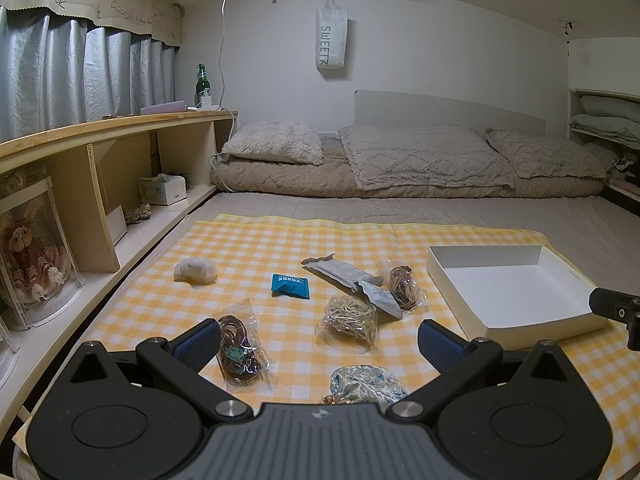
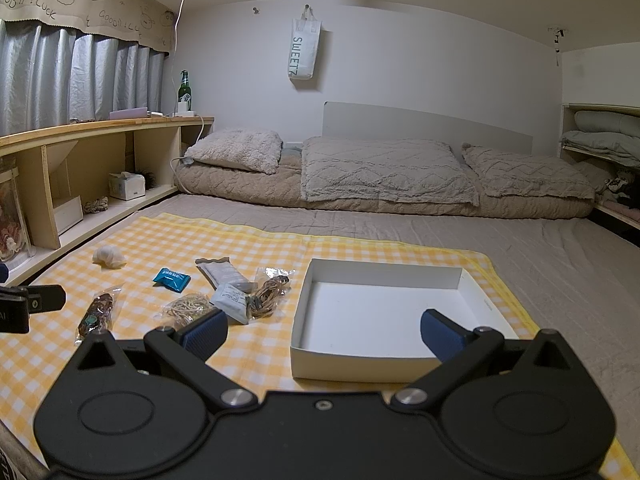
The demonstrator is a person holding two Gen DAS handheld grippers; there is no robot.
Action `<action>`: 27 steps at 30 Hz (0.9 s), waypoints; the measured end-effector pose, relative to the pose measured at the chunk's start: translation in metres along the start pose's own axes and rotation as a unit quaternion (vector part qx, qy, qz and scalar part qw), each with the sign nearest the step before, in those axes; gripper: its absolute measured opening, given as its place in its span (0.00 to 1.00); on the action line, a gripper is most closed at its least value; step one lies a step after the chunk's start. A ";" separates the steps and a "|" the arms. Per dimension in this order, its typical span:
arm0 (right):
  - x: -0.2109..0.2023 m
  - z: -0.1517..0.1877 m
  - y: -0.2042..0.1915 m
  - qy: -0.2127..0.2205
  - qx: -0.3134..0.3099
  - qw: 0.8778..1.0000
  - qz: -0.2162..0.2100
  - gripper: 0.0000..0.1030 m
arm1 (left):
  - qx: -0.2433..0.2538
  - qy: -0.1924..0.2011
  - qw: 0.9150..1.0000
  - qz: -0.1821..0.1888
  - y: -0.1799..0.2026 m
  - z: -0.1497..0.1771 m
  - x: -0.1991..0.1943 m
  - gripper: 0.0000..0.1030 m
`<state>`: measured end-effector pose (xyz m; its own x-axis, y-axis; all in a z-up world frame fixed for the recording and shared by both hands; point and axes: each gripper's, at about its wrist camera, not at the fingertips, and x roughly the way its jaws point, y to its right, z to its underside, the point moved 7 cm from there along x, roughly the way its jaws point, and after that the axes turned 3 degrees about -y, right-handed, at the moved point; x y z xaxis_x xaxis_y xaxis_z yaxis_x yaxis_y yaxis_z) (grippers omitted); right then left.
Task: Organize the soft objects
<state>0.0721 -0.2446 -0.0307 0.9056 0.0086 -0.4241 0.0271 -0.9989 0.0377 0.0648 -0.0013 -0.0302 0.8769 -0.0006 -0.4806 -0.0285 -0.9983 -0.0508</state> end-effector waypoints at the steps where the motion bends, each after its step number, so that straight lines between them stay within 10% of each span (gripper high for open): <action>1: 0.000 0.000 0.000 0.000 0.000 1.000 0.000 1.00 | 0.000 0.000 1.000 0.000 0.000 0.000 0.000 1.00; 27: 0.000 -0.007 0.000 0.007 -0.020 1.000 0.000 1.00 | 0.023 0.018 1.000 -0.011 -0.010 -0.017 0.003 1.00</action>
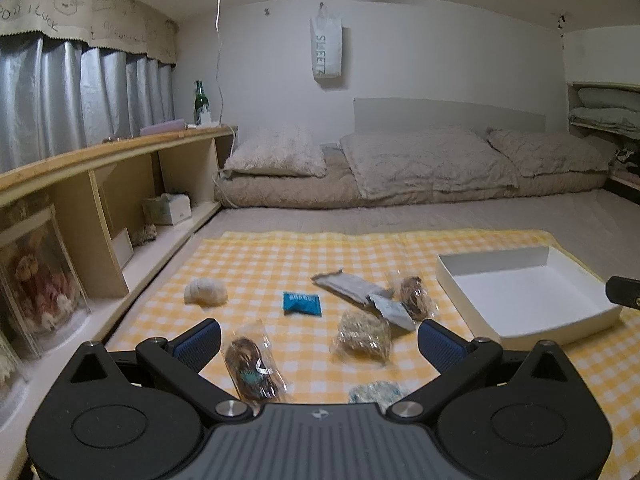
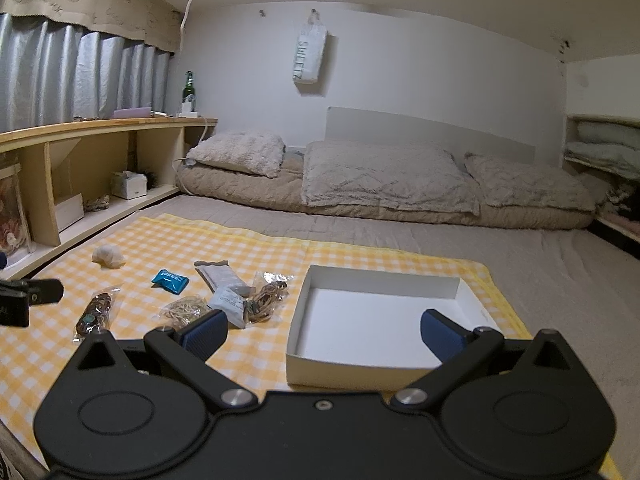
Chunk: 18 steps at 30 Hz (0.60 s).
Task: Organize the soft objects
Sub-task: 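Lower the right gripper onto the floral fabric pouch and close it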
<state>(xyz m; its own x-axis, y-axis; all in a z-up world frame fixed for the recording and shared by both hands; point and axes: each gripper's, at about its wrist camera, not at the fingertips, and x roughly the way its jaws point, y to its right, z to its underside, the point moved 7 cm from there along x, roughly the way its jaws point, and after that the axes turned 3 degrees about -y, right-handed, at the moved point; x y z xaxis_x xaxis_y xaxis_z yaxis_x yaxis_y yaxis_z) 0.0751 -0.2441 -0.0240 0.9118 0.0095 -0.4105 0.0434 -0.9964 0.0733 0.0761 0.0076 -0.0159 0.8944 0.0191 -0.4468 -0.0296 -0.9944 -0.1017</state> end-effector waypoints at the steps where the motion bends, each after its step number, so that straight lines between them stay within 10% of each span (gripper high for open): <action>1: -0.001 -0.005 -0.001 0.005 -0.008 1.000 -0.001 1.00 | 0.000 0.004 1.000 -0.001 -0.003 -0.005 -0.001 1.00; 10: 0.001 -0.061 -0.022 0.050 -0.083 0.994 -0.051 1.00 | 0.024 0.056 0.998 -0.026 -0.017 -0.055 0.012 1.00; 18: 0.037 -0.103 -0.055 0.038 -0.084 0.987 -0.131 1.00 | 0.000 0.026 0.998 -0.053 -0.037 -0.083 0.058 1.00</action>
<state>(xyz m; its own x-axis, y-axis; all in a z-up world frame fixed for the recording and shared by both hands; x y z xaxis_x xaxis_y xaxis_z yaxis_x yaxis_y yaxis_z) 0.1484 -0.1800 0.0500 0.8876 0.2784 -0.3669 0.3437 -0.9306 0.1255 0.1662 0.0366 0.0355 0.9145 0.1191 -0.3867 0.0665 -0.9869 -0.1467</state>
